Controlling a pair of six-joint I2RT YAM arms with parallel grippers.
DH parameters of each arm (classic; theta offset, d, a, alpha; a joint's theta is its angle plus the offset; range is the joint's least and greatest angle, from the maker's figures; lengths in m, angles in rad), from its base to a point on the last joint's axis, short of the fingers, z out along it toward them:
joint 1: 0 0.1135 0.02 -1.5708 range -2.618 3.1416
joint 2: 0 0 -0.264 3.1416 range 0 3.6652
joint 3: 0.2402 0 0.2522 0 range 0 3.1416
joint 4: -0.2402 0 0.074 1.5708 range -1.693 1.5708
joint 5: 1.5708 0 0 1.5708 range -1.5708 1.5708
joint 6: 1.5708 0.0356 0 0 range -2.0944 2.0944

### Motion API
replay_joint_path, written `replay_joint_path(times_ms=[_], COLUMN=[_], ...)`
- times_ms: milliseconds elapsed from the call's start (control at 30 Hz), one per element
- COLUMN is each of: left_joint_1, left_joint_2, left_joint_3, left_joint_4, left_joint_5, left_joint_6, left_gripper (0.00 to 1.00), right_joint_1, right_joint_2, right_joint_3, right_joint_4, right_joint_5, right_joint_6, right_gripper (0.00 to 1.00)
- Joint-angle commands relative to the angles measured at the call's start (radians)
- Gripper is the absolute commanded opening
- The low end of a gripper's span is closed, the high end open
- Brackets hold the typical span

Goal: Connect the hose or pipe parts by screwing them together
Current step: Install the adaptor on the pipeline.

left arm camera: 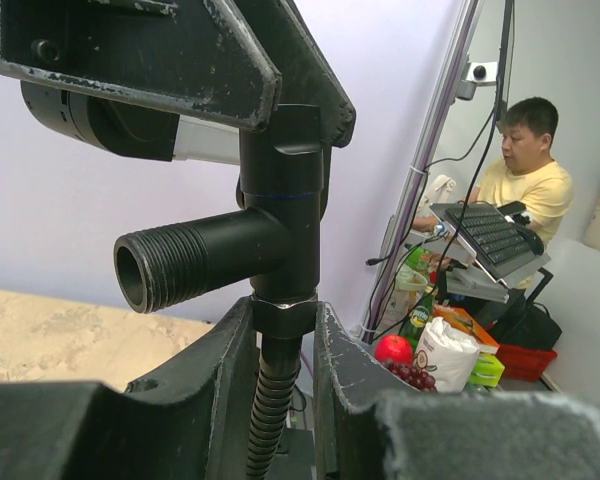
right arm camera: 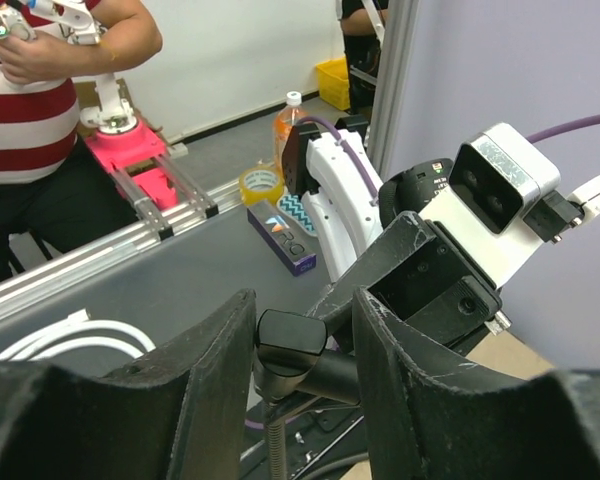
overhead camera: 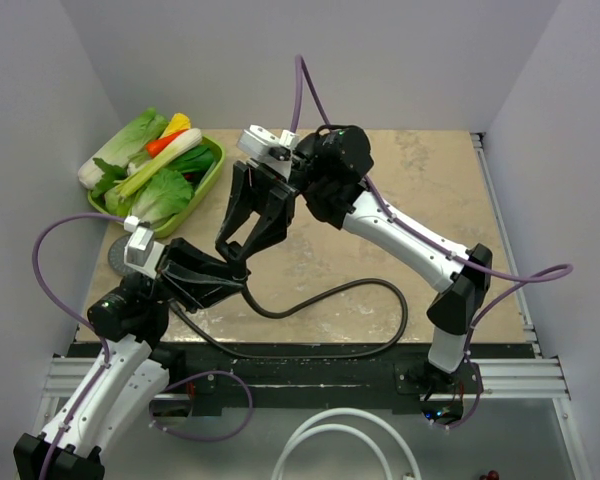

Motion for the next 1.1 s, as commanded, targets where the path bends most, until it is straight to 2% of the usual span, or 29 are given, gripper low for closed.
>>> replay_joint_path(times_ms=[0,267,467,567,600,633,733,767,833,867,900,933,967,1067], left_joint_1=[-0.004,0.002,0.007,0.010,0.013,0.013,0.018,0.018,0.019,0.021,0.021,0.021,0.022,0.022], left_joint_2=[-0.001,0.000,-0.001,-0.004,-0.003,-0.004,-0.009,-0.009,-0.012,-0.012,-0.014,-0.011,-0.011,-0.007], left_joint_3=[0.052,0.062,0.072,0.077,0.077,0.077,0.097,0.105,0.118,0.120,0.121,0.128,0.132,0.147], left_joint_4=[0.070,0.070,0.047,-0.009,-0.032,-0.043,-0.136,-0.170,-0.239,-0.252,-0.256,-0.261,-0.273,-0.316], left_joint_5=[-0.024,-0.024,-0.027,-0.039,-0.039,-0.042,-0.056,-0.059,-0.074,-0.079,-0.082,-0.083,-0.086,-0.100], left_joint_6=[-0.003,0.007,0.030,0.114,0.132,0.152,0.241,0.284,0.321,0.339,0.344,0.349,0.356,0.388], left_gripper=[0.00,0.00,0.00,0.00,0.00,0.00,0.00,0.00,0.00,0.00,0.00,0.00,0.00,0.00], right_joint_1=[0.003,0.003,0.001,-0.002,-0.005,-0.012,-0.029,-0.032,-0.042,-0.040,-0.037,-0.031,-0.028,-0.019], right_joint_2=[-0.012,-0.021,-0.048,-0.084,-0.094,-0.102,-0.154,-0.186,-0.216,-0.226,-0.223,-0.211,-0.199,-0.173], right_joint_3=[0.020,-0.014,-0.057,-0.118,-0.132,-0.165,-0.242,-0.256,-0.241,-0.204,-0.083,-0.034,-0.003,0.041], right_joint_4=[0.049,0.038,0.070,0.096,0.104,0.112,0.098,0.061,-0.249,-0.443,-0.907,-1.057,-1.130,-1.203], right_joint_5=[-0.075,-0.083,-0.065,-0.039,-0.029,-0.020,0.027,0.046,0.089,0.119,0.259,0.315,0.343,0.471], right_joint_6=[0.039,0.043,0.082,0.115,0.123,0.132,0.114,0.038,-0.138,-0.451,-0.639,-0.776,-0.852,-0.840], right_gripper=[0.41,0.32,0.20,0.11,0.03,0.00,0.00,0.00,0.00,0.00,0.00,0.00,0.00,0.00])
